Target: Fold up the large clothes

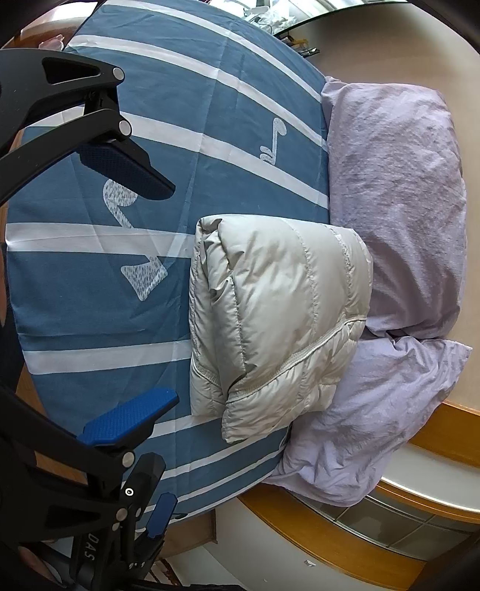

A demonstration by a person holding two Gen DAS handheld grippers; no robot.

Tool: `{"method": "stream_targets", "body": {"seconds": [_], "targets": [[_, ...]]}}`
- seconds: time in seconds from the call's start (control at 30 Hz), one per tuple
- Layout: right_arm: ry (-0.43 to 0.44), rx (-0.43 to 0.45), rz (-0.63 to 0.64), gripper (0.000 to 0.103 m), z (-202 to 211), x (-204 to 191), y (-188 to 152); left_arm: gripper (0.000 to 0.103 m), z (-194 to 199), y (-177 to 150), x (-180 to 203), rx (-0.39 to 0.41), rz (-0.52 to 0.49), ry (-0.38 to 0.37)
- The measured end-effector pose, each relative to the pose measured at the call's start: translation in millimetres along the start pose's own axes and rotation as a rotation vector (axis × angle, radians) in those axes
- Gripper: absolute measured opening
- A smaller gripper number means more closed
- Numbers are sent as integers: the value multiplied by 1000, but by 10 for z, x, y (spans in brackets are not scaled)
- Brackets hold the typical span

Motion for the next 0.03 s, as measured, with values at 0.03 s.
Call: {"method": "stream_targets", "body": {"seconds": [0.03], "targets": [[-1, 0, -1, 101, -7, 1, 0, 102, -5, -1, 9, -1, 1, -1]]}}
Point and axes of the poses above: each gripper's, at about its wrist camera, not at the fingertips, and z roughly against the way its jaws point, x to its right, y to its top, the point moved 6 cm from there along -z, roughly the way its jaws point, and after that the axes turned 14 degrees about -z, right-handed, at the moved point
